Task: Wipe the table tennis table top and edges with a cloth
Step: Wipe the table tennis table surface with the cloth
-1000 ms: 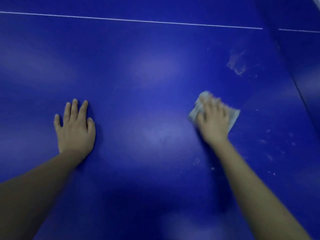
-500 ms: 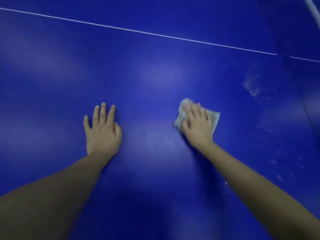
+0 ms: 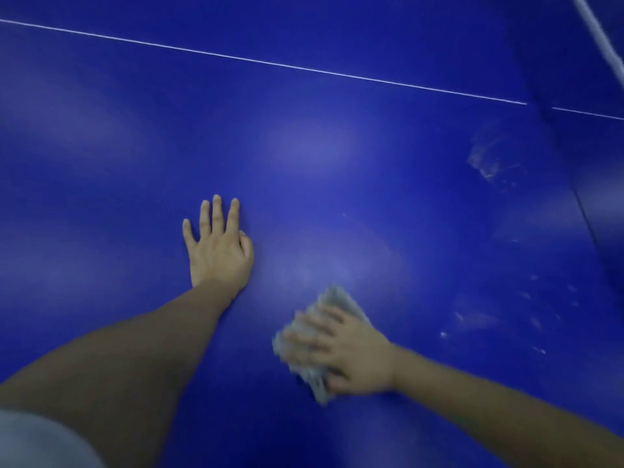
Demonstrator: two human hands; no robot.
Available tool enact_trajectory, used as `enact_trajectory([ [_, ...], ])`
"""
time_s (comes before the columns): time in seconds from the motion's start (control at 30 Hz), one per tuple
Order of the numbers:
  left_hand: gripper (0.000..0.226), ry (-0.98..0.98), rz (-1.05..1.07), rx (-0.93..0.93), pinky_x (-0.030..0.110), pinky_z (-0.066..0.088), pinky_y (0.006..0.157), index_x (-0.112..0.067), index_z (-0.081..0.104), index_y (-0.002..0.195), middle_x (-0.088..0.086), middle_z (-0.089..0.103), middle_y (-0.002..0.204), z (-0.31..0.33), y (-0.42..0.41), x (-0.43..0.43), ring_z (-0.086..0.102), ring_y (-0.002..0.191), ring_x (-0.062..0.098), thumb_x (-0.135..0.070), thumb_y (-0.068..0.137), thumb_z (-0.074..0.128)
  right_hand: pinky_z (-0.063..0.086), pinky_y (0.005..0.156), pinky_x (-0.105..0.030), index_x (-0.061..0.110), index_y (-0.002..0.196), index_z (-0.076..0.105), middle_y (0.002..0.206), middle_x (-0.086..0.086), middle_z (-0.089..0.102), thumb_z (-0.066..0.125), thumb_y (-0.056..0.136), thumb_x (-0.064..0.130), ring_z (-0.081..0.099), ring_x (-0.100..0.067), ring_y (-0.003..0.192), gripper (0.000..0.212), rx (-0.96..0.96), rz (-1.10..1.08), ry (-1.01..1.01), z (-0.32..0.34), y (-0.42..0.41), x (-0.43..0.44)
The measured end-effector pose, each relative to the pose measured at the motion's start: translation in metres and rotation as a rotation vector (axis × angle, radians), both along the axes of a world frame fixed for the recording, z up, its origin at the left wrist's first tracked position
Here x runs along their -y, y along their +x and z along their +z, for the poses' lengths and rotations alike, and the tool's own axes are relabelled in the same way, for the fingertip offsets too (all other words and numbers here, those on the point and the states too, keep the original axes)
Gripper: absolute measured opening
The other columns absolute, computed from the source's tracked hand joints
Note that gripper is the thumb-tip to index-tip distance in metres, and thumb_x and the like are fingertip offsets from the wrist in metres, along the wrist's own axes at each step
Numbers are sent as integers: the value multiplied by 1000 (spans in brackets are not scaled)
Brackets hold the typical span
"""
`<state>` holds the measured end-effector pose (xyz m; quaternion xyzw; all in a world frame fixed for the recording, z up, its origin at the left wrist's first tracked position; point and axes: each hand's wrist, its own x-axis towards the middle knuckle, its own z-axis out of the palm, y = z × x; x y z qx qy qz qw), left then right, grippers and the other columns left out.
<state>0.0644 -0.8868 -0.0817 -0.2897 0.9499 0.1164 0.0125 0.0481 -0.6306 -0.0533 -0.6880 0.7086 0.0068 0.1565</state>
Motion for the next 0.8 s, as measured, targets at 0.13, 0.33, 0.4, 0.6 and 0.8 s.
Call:
enact_trajectory([
  [0.13,58,34,-9,-31,52,1,114,-18,13,150,8,9,158,4,-1,0,3,145,23,-27,93,26,20,108,-41,28,140,45,147,-1,42,38,82,37,39,-28,135,59,-95,-333,57,1,24,-56],
  [0.33,60,35,-36,-60,55,1,113,-20,5,150,11,9,157,0,1,0,3,145,27,-26,94,24,13,115,-39,26,149,24,157,1,23,25,86,33,20,-24,144,63,-140,-1494,68,5,50,-53],
  [0.4,59,33,-53,-67,55,0,112,-20,4,150,12,10,157,-1,1,1,3,145,28,-26,94,24,28,111,-41,24,145,35,152,-3,35,31,83,33,35,-26,138,63,-143,-1363,83,8,86,-32],
  [0.6,56,43,-80,-53,56,0,113,-16,16,149,10,8,157,-8,6,7,3,145,29,-29,95,23,29,112,-41,34,139,44,146,8,44,39,78,39,41,-20,135,61,63,-863,73,12,193,-14],
  [0.8,56,191,-125,141,55,2,113,-18,8,151,9,-1,158,18,4,14,-1,145,26,-33,99,24,19,115,-36,34,148,26,156,8,21,39,84,35,23,-19,144,64,-39,-1186,157,15,170,-95],
])
